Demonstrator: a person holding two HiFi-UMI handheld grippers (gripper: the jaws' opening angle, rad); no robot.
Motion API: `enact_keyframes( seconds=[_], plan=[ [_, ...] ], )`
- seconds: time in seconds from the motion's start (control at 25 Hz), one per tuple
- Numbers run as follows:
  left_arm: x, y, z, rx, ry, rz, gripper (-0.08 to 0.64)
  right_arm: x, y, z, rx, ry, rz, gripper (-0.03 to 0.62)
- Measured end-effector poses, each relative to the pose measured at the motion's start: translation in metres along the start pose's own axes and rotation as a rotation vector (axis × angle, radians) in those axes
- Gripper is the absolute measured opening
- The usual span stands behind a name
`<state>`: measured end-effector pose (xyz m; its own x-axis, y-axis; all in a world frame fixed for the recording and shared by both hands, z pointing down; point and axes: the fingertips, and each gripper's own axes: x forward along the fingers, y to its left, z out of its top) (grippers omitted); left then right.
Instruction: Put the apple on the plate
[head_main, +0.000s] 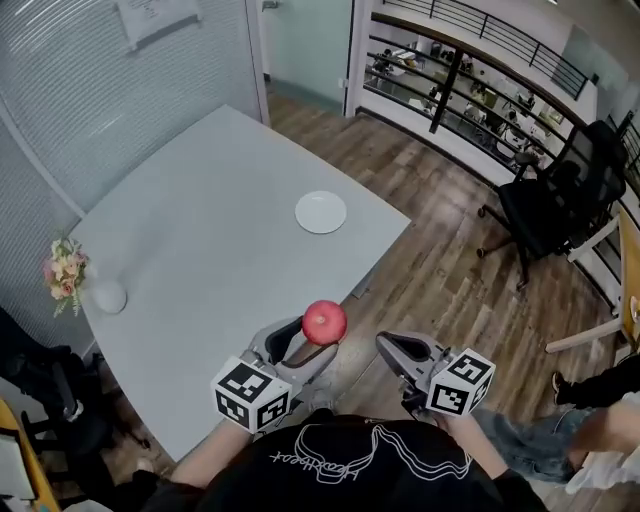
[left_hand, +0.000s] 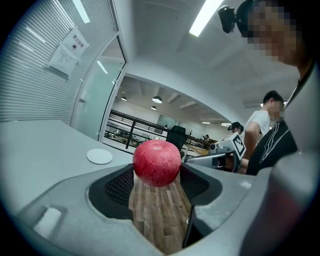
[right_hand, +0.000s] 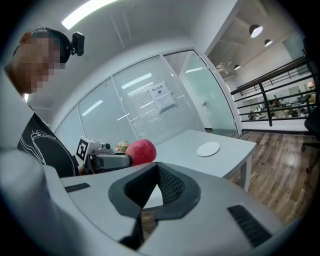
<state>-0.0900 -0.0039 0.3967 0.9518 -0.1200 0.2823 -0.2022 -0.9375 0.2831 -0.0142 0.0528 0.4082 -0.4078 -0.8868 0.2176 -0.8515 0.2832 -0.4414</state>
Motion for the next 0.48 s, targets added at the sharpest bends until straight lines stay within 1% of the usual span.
enact_keyframes(
  seconds=[0.2,0.48],
  plan=[
    [0.01,0.031,0.017,0.003,-0.018,0.007,0.296,0.028,-0.014,0.023,-0.022,-0.006,0.012,0.009],
    [0.025,0.051,0.029,0.023,-0.031,0.009,0.296,0.046,-0.033,0.041,-0.034,-0.04,0.011,0.009]
  ],
)
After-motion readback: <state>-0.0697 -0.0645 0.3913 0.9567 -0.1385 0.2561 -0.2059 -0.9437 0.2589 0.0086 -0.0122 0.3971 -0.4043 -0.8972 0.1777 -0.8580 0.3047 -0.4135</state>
